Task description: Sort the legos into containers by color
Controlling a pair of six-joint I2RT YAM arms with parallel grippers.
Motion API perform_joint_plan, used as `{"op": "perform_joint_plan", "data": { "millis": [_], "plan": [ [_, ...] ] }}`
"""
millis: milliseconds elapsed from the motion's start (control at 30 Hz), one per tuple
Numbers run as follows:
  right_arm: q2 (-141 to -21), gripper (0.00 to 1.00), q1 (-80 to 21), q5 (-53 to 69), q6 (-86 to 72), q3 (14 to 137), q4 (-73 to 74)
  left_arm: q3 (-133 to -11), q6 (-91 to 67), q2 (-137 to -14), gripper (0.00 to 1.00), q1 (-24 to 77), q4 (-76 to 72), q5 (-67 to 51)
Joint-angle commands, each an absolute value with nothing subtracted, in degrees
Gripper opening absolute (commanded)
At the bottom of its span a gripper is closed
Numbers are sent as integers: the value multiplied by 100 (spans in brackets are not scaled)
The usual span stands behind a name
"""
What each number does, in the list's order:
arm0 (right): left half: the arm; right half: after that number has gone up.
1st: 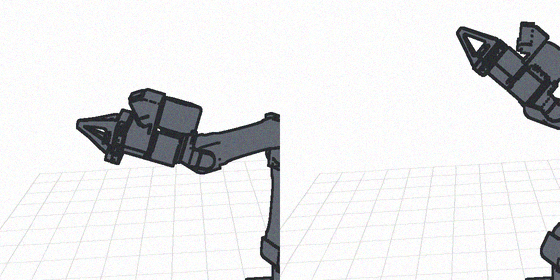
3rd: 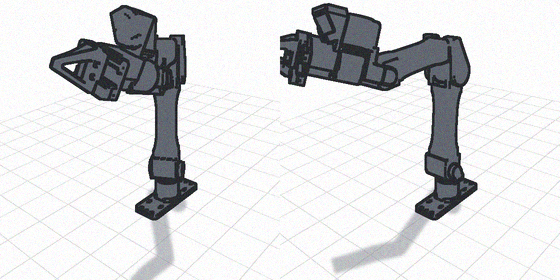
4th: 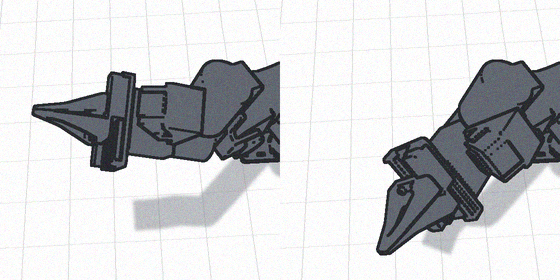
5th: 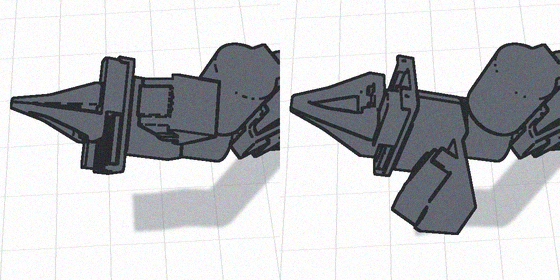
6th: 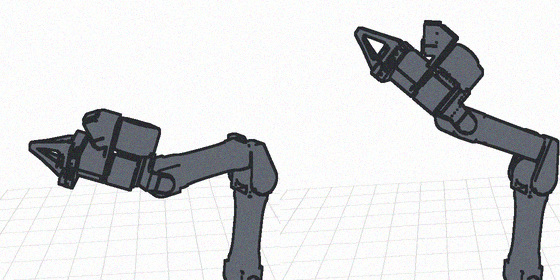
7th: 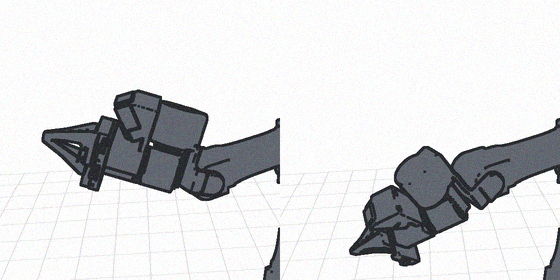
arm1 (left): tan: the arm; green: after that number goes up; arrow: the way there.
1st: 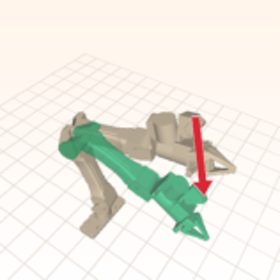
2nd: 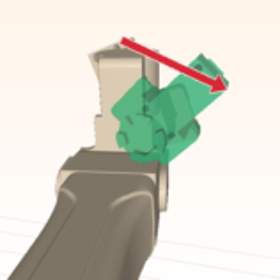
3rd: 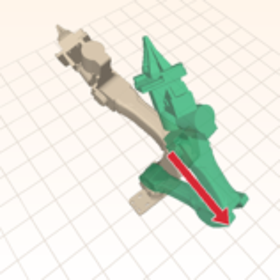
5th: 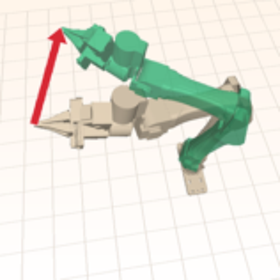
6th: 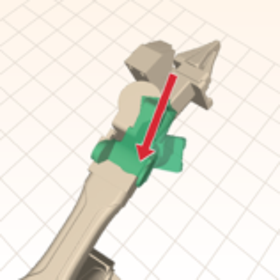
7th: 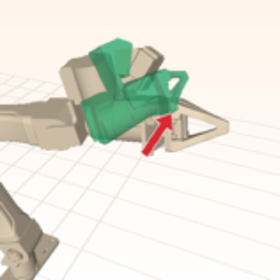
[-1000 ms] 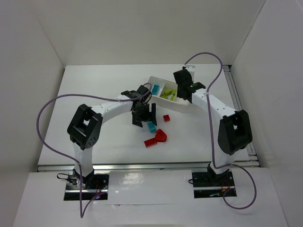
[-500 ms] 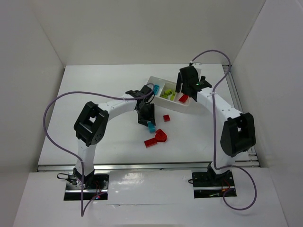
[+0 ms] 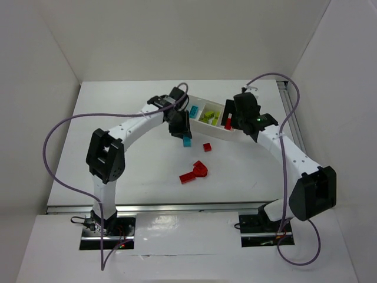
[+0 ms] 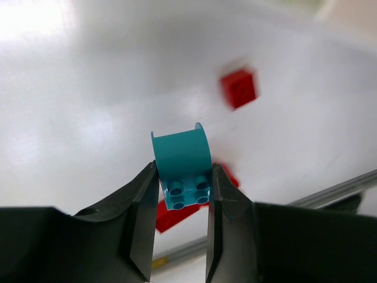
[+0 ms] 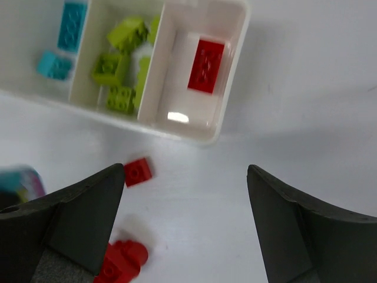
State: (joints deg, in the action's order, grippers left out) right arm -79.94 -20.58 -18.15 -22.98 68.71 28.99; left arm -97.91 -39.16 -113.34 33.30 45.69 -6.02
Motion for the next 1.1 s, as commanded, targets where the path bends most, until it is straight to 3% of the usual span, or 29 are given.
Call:
{"op": "perform_joint_plan", "data": {
  "millis": [0,167,333,433,500,567,600,700,767,1067],
  "plan": [
    [-7735,91,-2336,-1293,-2619,6461,3199,-10800,-3534,-11108,12,2980,4737,-422],
    [-7682,91,-2733,-1239,-2891,6179,3199,-12485,-3463,-12057,12,2612,4904,-588],
    [-8050,91,-3101,-1116,-2944,6126,3199,-13306,-3463,-12892,13,2417,4528,-852],
    [-8375,91,-3164,-1116,-2944,6178,3085,-13798,-3463,-13393,19,2417,4403,-975],
    [-8621,91,-3217,-1063,-2944,6231,2919,-13966,-3463,-13623,46,2417,4342,-1063],
    [-8788,91,-3270,-1011,-2944,6231,2865,-13966,-3463,-13623,61,2417,4228,-1116],
    [-8954,91,-3270,-1011,-2944,6301,2770,-13966,-3463,-13545,75,2417,4228,-1116],
    [-9306,91,-3322,-888,-2892,6415,2497,-13843,-3349,-13264,93,2417,4175,-1178],
    [-9483,91,-3374,-888,-2839,6416,2374,-13782,-3287,-13053,100,2417,4175,-1178],
    [-10537,80,-3375,-1116,-2576,6802,1917,-11648,-2989,-10848,100,2417,4122,-1020]
  ]
}}
